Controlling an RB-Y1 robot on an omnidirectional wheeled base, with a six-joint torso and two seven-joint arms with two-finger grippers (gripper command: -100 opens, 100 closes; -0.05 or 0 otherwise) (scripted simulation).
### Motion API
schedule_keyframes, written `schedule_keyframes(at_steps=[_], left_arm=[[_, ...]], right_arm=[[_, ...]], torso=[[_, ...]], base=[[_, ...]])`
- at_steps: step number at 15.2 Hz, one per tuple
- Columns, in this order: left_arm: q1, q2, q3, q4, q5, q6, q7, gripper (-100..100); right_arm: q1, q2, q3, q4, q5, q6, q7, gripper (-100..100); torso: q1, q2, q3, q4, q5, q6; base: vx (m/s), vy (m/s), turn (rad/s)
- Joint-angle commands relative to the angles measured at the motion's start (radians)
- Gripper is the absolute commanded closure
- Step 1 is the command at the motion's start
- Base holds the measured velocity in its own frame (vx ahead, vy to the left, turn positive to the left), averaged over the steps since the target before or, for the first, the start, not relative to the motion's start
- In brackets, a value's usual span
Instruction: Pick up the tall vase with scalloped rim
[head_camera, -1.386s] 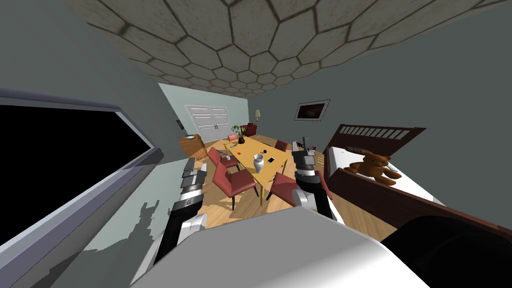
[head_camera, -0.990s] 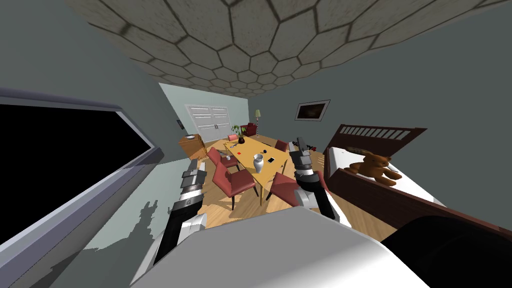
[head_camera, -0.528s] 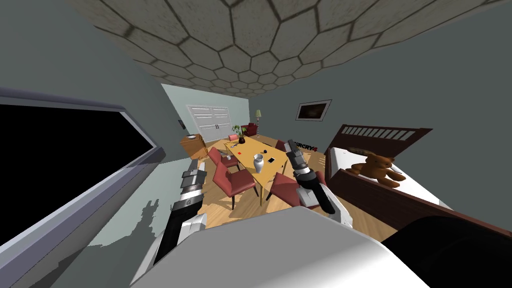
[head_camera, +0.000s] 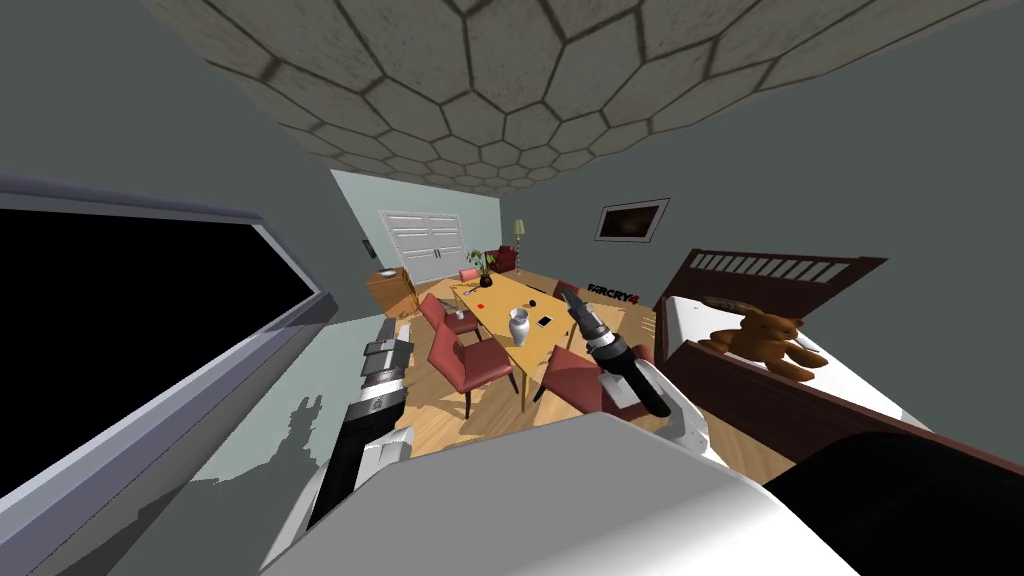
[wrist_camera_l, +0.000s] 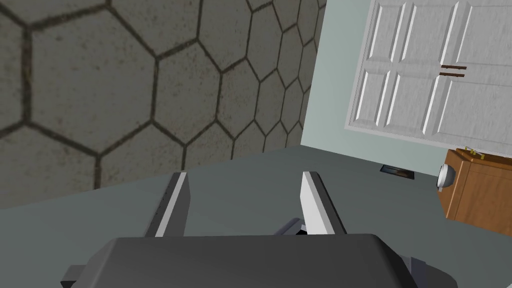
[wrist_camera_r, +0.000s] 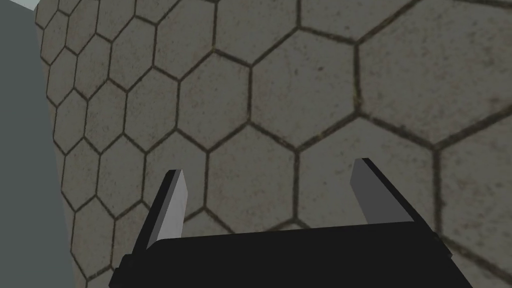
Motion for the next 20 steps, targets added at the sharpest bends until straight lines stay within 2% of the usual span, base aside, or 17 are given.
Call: schedule_keyframes(at_steps=[1,4,6,7,8,9,11,12,13,14,16,17,18,19,20], left_arm=[[0.0,0.0,0.0,0.0,0.0,0.0,0.0,0],[0.0,0.0,0.0,0.0,0.0,0.0,0.0,0],[0.0,0.0,0.0,0.0,0.0,0.0,0.0,0],[0.0,0.0,0.0,0.0,0.0,0.0,0.0,0],[0.0,0.0,0.0,0.0,0.0,0.0,0.0,0],[0.0,0.0,0.0,0.0,0.0,0.0,0.0,0],[0.0,0.0,0.0,0.0,0.0,0.0,0.0,0],[0.0,0.0,0.0,0.0,0.0,0.0,0.0,0],[0.0,0.0,0.0,0.0,0.0,0.0,0.0,0],[0.0,0.0,0.0,0.0,0.0,0.0,0.0,0],[0.0,0.0,0.0,0.0,0.0,0.0,0.0,0],[0.0,0.0,0.0,0.0,0.0,0.0,0.0,0],[0.0,0.0,0.0,0.0,0.0,0.0,0.0,0],[0.0,0.0,0.0,0.0,0.0,0.0,0.0,0],[0.0,0.0,0.0,0.0,0.0,0.0,0.0,0]], right_arm=[[-0.005,-0.03,-0.001,0.0,0.006,0.011,-0.001,-100],[-0.025,-0.109,0.003,0.05,0.049,0.025,0.006,-100],[-0.025,-0.136,0.003,0.05,0.049,0.025,0.006,-100],[-0.035,-0.173,0.006,0.079,0.071,0.031,0.009,-100],[-0.035,-0.189,0.006,0.079,0.071,0.031,0.009,-100],[-0.044,-0.216,0.01,0.109,0.092,0.037,0.013,-100],[-0.044,-0.24,0.01,0.109,0.092,0.037,0.013,-100],[-0.053,-0.277,0.016,0.142,0.114,0.041,0.017,-100],[-0.053,-0.29,0.016,0.142,0.114,0.041,0.017,-100],[-0.06,-0.317,0.023,0.176,0.135,0.045,0.02,-100],[-0.06,-0.338,0.023,0.176,0.135,0.045,0.02,-100],[-0.067,-0.372,0.031,0.213,0.155,0.048,0.024,-100],[-0.067,-0.385,0.031,0.213,0.155,0.048,0.024,-100],[-0.073,-0.414,0.041,0.25,0.176,0.05,0.028,-100],[-0.073,-0.431,0.041,0.251,0.176,0.05,0.028,-100]], torso=[[0.0,0.0,0.0,0.0,0.0,0.0],[0.0,0.0,0.0,0.0,0.0,0.0],[0.001,0.0,0.0,0.0,0.0,0.0],[0.001,0.0,0.0,0.0,0.0,0.0],[0.001,-0.001,0.0,0.0,0.0,0.0],[0.002,-0.001,-0.001,0.0,0.0,0.0],[0.002,-0.001,-0.001,0.0,0.001,0.0],[0.002,-0.001,-0.001,0.0,0.0,0.0],[0.002,-0.001,-0.001,0.0,0.0,0.0],[0.003,-0.001,-0.001,0.0,0.001,0.0],[0.004,-0.001,-0.001,0.0,0.001,0.0],[0.003,-0.001,-0.001,0.0,0.001,0.0],[0.004,-0.001,-0.001,0.0,0.001,0.0],[0.004,-0.002,-0.001,0.0,0.001,0.0],[0.005,-0.002,-0.001,-0.001,0.001,-0.001]], base=[[0.008,0.006,0.014],[0.011,0.014,0.059],[0.013,0.019,0.043],[0.017,0.026,0.058],[0.02,0.028,0.073],[0.02,0.035,0.094],[0.02,0.028,0.056],[0.026,0.035,0.065],[0.028,0.044,0.075],[0.025,0.058,0.116],[0.024,0.043,0.066],[0.026,0.057,0.106],[0.029,0.062,0.101],[0.043,0.065,0.142],[0.05,0.065,0.111]])
